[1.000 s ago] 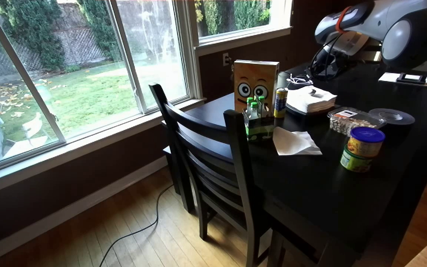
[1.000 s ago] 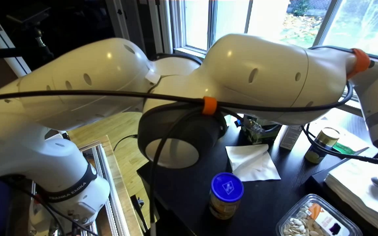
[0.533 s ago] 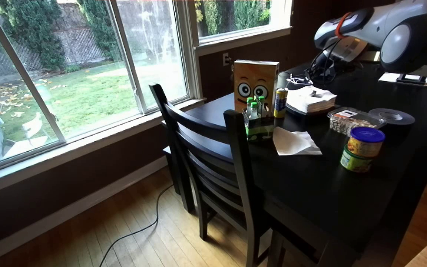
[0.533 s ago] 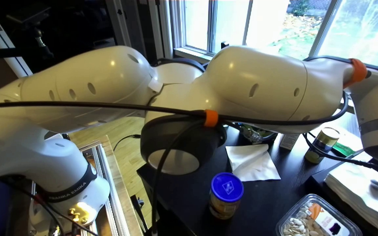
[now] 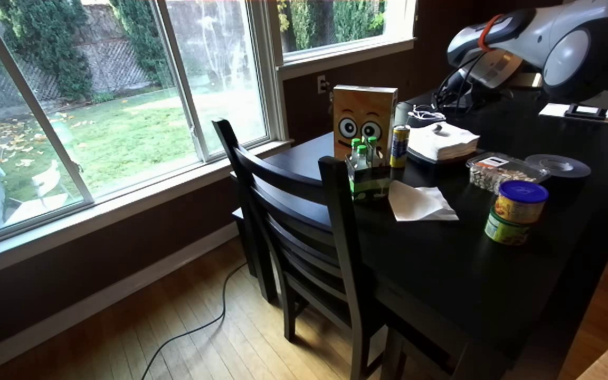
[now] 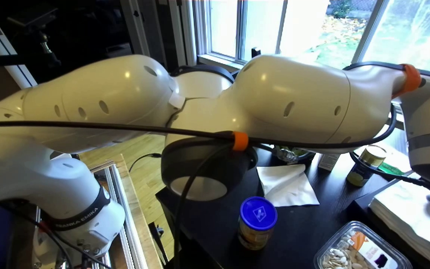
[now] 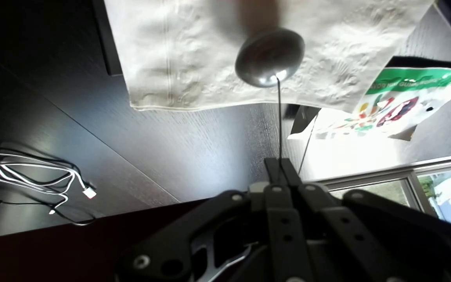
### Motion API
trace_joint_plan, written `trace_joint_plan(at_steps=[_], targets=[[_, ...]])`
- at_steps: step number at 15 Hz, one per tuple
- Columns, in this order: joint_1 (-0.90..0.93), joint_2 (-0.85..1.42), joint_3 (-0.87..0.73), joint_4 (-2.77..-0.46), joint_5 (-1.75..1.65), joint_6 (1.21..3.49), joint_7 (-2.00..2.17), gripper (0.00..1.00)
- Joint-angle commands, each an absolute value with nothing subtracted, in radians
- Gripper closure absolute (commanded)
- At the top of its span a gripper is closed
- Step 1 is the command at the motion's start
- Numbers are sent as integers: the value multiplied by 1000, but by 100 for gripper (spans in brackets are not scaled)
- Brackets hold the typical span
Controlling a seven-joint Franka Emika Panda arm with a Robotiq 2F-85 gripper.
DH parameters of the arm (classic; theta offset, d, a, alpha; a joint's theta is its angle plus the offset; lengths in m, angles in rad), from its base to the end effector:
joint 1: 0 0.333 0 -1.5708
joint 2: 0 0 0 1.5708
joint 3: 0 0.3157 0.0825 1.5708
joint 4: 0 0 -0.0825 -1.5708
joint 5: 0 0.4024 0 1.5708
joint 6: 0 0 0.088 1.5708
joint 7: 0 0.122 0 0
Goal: Move the object on top of the serviettes backwards
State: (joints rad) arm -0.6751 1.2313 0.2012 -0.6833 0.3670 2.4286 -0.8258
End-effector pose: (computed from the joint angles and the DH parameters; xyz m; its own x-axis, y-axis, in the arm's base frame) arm 0.7259 -0.4787 0.2483 0.7673 -0.0598 0.6385 -0.0298 -0.9979 -0.0576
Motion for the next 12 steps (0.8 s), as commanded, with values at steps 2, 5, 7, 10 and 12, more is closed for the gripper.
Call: trace_joint_plan(at_steps=[2,5,7,10,12], targets=[[-686,1276,225,-631,379,2433,-849,100],[-687,1279,221,-633,376,2426,-840,71],[-685,1275,217,-636,373,2422,-831,63],[-673,1245,183,-657,353,2407,-780,43],[-650,1209,108,-688,311,2387,-671,29]])
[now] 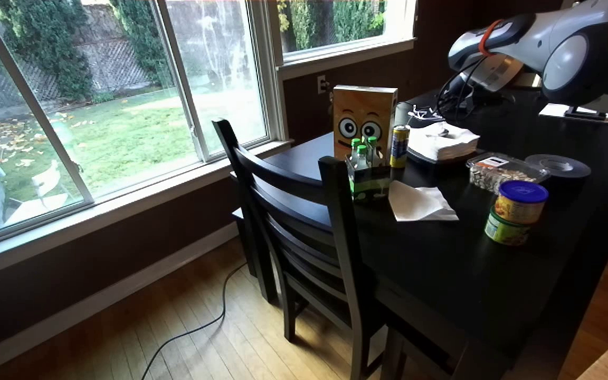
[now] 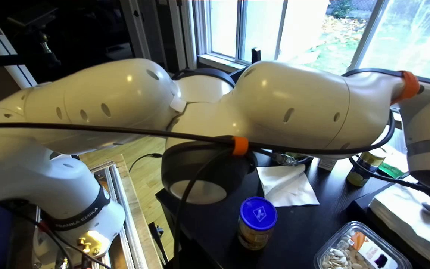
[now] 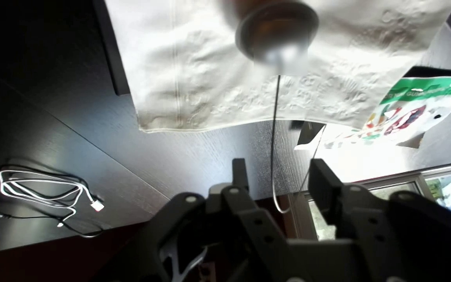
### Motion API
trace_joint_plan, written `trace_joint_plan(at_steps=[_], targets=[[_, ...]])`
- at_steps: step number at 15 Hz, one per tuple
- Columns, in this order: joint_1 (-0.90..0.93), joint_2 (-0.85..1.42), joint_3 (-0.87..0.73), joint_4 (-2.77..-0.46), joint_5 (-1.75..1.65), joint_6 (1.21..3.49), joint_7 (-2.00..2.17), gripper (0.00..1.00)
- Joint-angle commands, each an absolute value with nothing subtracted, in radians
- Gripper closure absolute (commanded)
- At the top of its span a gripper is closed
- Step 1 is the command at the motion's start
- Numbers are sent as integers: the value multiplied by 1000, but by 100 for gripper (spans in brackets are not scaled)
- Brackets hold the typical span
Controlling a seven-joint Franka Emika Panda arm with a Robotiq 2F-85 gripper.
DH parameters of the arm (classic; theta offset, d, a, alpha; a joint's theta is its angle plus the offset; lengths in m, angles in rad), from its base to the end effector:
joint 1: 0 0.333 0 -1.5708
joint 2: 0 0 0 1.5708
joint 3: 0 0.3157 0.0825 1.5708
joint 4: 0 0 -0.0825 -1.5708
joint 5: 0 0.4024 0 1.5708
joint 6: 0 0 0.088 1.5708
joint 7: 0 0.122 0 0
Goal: Move the object on top of the serviettes backwards
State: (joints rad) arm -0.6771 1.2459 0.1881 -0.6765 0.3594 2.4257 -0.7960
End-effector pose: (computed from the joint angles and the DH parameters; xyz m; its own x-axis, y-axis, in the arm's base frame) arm 0.7214 -0.4841 0.2379 0.7779 -0.0867 0.6224 -0.0576 -0.9961 -0.0668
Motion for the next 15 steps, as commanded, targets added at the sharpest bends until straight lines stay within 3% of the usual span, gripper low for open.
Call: trace_joint_plan(at_steps=[1,3,5,15], targets=[[-634,1200,66,-693,288,2399,-618,21],[-603,1162,-28,-722,237,2373,-505,7],[-579,1111,-71,-756,215,2259,-453,0],[-453,860,-61,-991,256,1737,-352,0]])
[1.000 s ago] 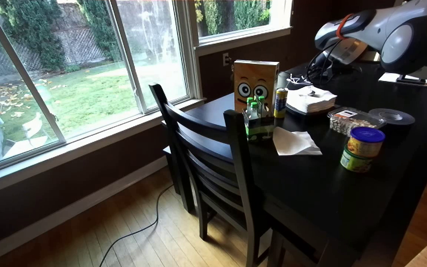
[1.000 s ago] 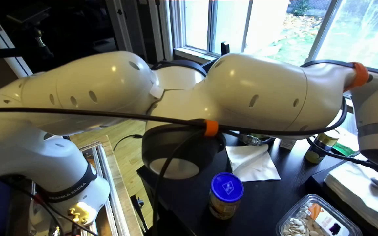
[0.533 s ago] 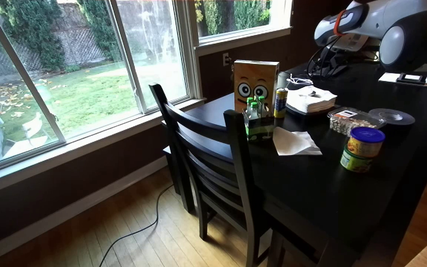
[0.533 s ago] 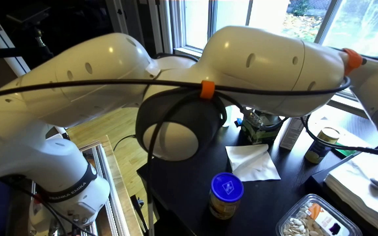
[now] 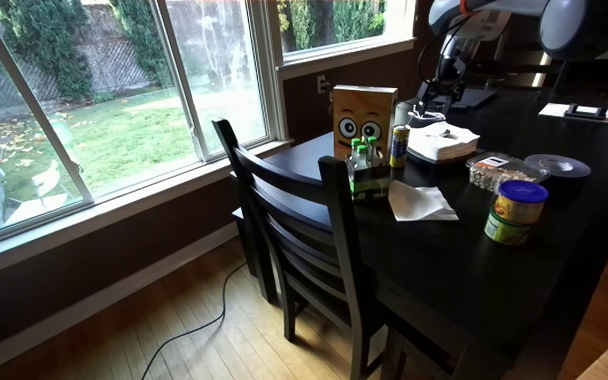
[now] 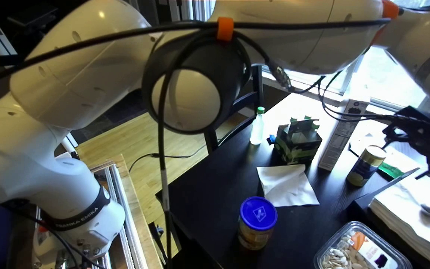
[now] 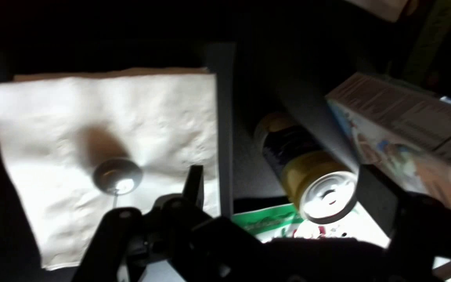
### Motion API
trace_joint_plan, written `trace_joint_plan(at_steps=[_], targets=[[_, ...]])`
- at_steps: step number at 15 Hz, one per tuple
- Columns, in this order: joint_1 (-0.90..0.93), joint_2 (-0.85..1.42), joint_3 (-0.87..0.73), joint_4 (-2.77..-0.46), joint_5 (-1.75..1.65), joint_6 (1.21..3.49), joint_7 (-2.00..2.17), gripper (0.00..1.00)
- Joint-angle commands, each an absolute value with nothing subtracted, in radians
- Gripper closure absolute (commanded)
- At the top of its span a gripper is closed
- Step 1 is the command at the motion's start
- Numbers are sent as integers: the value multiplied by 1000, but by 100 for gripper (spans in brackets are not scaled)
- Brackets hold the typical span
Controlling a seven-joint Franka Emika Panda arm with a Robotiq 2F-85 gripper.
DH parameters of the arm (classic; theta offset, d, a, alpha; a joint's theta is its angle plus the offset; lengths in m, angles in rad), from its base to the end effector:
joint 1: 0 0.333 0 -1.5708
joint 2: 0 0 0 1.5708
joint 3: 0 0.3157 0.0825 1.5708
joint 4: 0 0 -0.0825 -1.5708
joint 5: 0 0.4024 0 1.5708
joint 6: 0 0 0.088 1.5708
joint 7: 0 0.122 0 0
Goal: Move the object on top of the serviettes backwards
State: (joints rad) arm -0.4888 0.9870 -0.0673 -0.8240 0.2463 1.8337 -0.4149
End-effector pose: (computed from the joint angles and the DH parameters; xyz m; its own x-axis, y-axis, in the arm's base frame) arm 0.7121 -0.3884 0.3050 0.9799 -0.1773 0.0914 -0.1614 -0.9740 -0.1587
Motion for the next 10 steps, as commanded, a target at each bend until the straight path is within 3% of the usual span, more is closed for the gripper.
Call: trace_joint_plan(at_steps=[1,7,10], targets=[[-431,832,-69,-1027,245,1703,-307,0],[-335,665,-87,-1262,215,1696,-188,0],[-345,724,-73,-1173,241,1653,-210,0]])
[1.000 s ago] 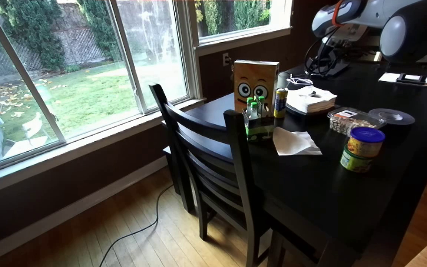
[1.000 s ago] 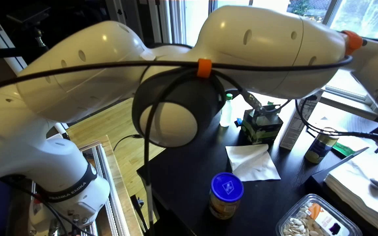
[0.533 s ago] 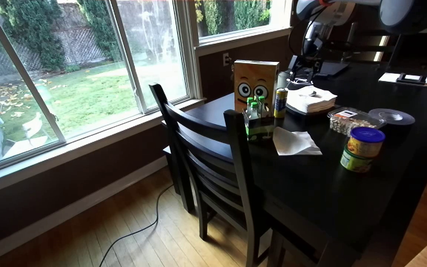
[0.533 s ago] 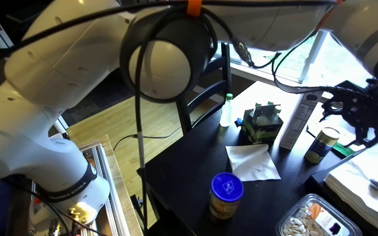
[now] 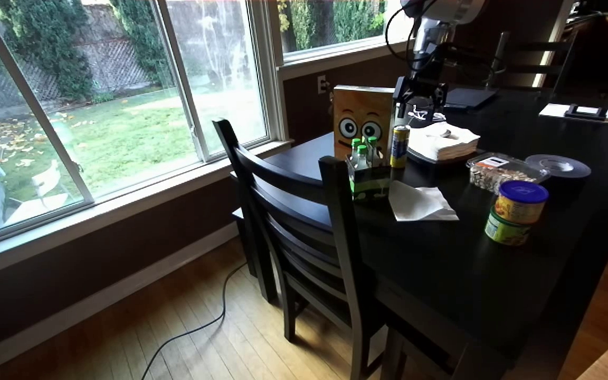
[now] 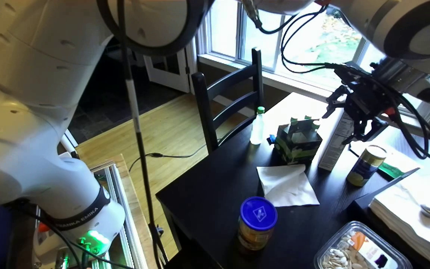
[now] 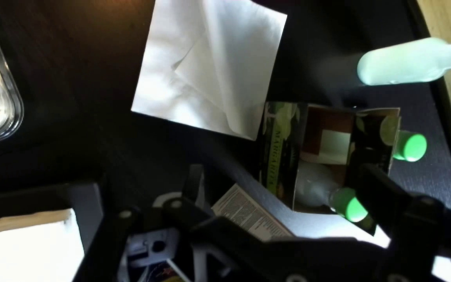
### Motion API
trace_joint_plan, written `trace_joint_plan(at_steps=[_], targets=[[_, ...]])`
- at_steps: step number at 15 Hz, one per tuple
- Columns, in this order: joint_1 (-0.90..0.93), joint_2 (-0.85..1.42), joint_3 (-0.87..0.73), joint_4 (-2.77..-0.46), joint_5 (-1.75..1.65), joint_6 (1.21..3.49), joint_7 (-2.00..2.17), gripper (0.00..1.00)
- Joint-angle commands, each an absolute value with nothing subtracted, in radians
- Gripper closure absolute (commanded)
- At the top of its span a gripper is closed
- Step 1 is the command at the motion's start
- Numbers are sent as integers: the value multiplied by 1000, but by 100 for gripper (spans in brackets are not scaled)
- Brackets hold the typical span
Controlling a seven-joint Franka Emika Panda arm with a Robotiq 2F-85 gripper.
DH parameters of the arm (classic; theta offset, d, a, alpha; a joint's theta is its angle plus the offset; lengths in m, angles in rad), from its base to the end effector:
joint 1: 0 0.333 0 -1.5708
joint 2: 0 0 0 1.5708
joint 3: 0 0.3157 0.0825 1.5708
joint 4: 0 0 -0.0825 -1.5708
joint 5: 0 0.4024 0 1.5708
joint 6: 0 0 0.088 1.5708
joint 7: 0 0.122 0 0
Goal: Move the object on top of the serviettes backwards
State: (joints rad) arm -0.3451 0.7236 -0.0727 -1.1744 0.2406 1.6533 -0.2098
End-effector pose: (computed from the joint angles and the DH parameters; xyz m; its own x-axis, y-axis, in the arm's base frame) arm 0.6879 -0.2612 0.3269 0.9560 -0.2152 -0.1995 -0.2585 -0.9394 -0.2253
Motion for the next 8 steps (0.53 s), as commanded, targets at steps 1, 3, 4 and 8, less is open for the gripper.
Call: trace_joint_plan(at_steps=[1,3,4,8], targets=[[-346,711,-70,-1188,239,1647,-211,0],[-347,693,-72,-1216,240,1647,-215,0],[-348,690,-72,-1223,240,1648,-217,0],[-348,690,-72,-1225,240,1648,-218,0]])
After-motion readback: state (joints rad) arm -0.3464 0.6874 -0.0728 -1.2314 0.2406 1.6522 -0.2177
